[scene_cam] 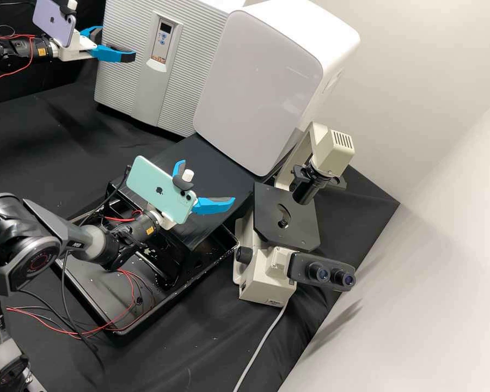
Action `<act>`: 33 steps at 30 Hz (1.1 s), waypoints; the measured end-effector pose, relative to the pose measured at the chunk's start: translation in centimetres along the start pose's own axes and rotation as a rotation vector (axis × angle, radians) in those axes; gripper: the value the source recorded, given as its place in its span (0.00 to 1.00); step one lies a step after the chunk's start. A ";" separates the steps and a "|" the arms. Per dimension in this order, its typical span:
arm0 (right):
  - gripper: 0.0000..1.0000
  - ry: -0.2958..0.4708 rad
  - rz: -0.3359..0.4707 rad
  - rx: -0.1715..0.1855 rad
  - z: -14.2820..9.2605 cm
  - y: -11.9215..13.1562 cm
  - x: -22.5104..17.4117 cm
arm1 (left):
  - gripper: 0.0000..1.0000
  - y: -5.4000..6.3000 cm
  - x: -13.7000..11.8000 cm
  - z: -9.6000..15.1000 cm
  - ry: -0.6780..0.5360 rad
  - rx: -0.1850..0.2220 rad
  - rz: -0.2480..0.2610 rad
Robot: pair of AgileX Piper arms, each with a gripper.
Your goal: Open the incubator door
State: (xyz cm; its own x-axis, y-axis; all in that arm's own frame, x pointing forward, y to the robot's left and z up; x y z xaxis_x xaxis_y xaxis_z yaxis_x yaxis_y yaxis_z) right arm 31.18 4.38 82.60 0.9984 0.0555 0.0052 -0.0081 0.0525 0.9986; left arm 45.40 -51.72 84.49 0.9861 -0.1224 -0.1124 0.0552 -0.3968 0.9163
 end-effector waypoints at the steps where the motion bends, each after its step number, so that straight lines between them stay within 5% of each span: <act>1: 1.00 0.000 0.000 0.000 0.0 0.0 0.0 | 0.00 0.0 0.0 0.0 0.002 -0.005 0.002; 33: 1.00 0.000 0.000 0.000 0.0 0.0 0.0 | 0.00 0.2 -0.5 -0.5 0.062 -0.121 0.036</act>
State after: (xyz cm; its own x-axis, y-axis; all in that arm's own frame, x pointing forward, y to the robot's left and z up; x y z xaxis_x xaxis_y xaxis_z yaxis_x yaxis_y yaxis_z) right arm 31.18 4.38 82.60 0.9984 0.0555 0.0052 -0.0081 0.0525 0.9986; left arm 44.97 -51.24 84.94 0.9953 -0.0768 -0.0585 0.0347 -0.2802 0.9593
